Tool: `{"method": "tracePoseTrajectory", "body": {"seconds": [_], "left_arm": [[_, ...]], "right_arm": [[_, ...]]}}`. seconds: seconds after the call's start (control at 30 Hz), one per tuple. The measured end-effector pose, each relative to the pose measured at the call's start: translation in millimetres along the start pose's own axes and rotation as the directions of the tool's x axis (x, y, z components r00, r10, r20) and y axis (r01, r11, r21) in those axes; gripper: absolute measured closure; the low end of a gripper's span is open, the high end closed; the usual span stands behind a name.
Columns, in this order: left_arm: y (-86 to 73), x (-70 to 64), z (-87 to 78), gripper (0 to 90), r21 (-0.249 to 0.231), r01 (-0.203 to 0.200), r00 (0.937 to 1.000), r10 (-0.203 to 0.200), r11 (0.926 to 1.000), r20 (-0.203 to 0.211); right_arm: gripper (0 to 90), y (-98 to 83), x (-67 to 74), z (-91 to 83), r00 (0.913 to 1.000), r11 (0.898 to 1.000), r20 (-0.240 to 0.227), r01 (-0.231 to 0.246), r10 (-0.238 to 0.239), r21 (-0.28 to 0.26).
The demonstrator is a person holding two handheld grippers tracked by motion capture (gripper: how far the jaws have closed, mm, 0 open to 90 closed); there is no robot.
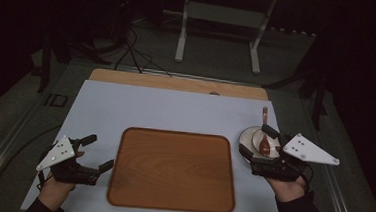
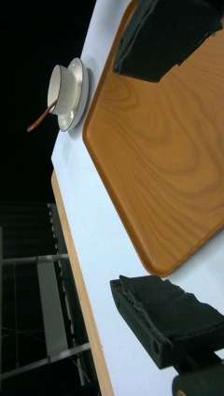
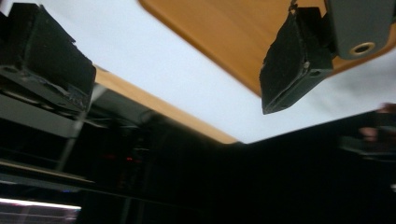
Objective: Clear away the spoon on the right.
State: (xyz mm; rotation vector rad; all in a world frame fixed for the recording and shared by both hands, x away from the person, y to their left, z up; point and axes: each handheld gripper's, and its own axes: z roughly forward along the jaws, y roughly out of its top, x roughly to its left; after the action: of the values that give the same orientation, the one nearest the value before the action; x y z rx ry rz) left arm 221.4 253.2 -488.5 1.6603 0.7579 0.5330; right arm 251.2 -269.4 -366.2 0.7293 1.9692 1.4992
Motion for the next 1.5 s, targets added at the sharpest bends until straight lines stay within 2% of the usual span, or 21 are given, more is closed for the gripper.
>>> {"method": "tracePoseTrajectory", "body": {"seconds": [0.03,0.1,0.13,0.27,0.43,0.63,0.73,0.8,0.87,1.03,1.07,1.1,1.13,1.17,1.23,1.3,1.37,1.43,1.47,1.5], "left_arm": [[0.0,0.0,0.0,1.7,0.0,0.0,1.0,0.0,1.0,0.0],[0.0,-0.2,0.0,1.6,0.0,0.0,1.0,0.0,1.0,0.001],[0.0,-0.1,0.1,1.6,-0.001,0.001,1.0,-0.001,1.0,0.001],[0.0,0.3,0.0,1.6,-0.003,0.003,1.0,-0.003,1.0,0.002],[-0.3,0.2,0.7,1.6,-0.002,0.004,1.0,-0.004,1.0,0.005],[-0.8,0.1,1.2,1.6,0.003,0.001,1.0,-0.001,1.0,0.006],[-0.8,0.1,1.2,1.6,0.003,0.001,1.0,-0.001,1.0,0.006],[-0.8,0.1,1.3,1.6,0.004,-0.001,1.0,0.001,1.0,0.007],[-0.7,0.1,1.3,1.6,0.004,-0.003,1.0,0.003,1.0,0.007],[-1.1,0.4,1.6,1.6,0.008,-0.004,1.0,0.004,1.0,0.008],[-1.1,0.4,1.6,1.6,0.008,-0.004,1.0,0.004,1.0,0.008],[-1.2,0.4,1.9,1.6,0.01,-0.005,0.9999,0.005,0.9999,0.009],[-1.4,0.4,2.3,1.6,0.01,-0.004,0.9999,0.004,0.9999,0.012],[-1.5,0.4,2.4,1.6,0.011,-0.002,0.9999,0.002,0.9999,0.013],[-1.8,0.5,2.6,1.6,0.013,-0.005,0.9999,0.005,0.9999,0.013],[-1.9,0.7,2.7,1.6,0.016,-0.005,0.9999,0.005,0.9999,0.013],[-2.0,0.6,2.7,1.6,0.016,-0.005,0.9999,0.005,0.9999,0.014],[-2.1,0.5,2.8,1.6,0.017,-0.005,0.9999,0.005,0.9998,0.014],[-2.2,0.5,2.9,1.6,0.018,-0.005,0.9999,0.005,0.9998,0.015],[-2.2,0.4,3.1,1.6,0.019,-0.006,0.9999,0.005,0.9998,0.015]], "right_arm": [[10.6,0.0,0.0,0.0,1.0,1.0,0.0,0.0,0.0,0.0],[10.6,1.7,-4.8,1.4,0.9992,0.999,0.031,0.024,-0.025,0.023],[10.6,2.5,-8.4,1.9,0.9985,0.999,0.05,0.022,-0.023,0.026],[10.6,4.3,-19.8,3.3,0.9978,1.0,0.066,0.008,-0.009,0.022],[10.6,5.4,-37.4,8.0,0.9911,0.998,0.133,0.006,-0.013,0.055],[10.6,0.2,-62.4,15.2,0.9844,0.996,0.166,-0.068,0.057,0.061],[10.6,-4.2,-72.9,20.8,0.9789,0.992,0.193,-0.086,0.066,0.097],[10.6,-8.5,-80.1,24.9,0.9716,0.987,0.221,-0.112,0.085,0.115],[10.7,-13.8,-88.1,29.0,0.9659,0.98,0.228,-0.154,0.123,0.125],[13.1,-28.5,-105.5,40.2,0.9425,0.959,0.277,-0.237,0.188,0.157],[13.1,-28.5,-105.5,40.2,0.9425,0.959,0.277,-0.237,0.188,0.157],[13.2,-31.2,-108.6,41.8,0.9349,0.953,0.289,-0.259,0.207,0.155],[13.2,-35.0,-112.7,44.7,0.924,0.946,0.309,-0.283,0.225,0.159],[13.3,-38.8,-116.2,48.0,0.9174,0.941,0.326,-0.294,0.228,0.169],[14.0,-45.0,-122.3,53.2,0.9079,0.928,0.34,-0.321,0.245,0.189],[19.6,-50.5,-126.7,57.5,0.8991,0.915,0.355,-0.344,0.256,0.212],[20.7,-57.6,-131.7,62.2,0.8892,0.899,0.374,-0.367,0.264,0.24],[21.3,-65.1,-138.3,66.4,0.8763,0.879,0.381,-0.405,0.294,0.251],[21.6,-67.2,-140.3,67.7,0.8723,0.875,0.385,-0.414,0.301,0.252],[22.9,-70.3,-143.9,69.4,0.8662,0.865,0.386,-0.431,0.317,0.257]]}}
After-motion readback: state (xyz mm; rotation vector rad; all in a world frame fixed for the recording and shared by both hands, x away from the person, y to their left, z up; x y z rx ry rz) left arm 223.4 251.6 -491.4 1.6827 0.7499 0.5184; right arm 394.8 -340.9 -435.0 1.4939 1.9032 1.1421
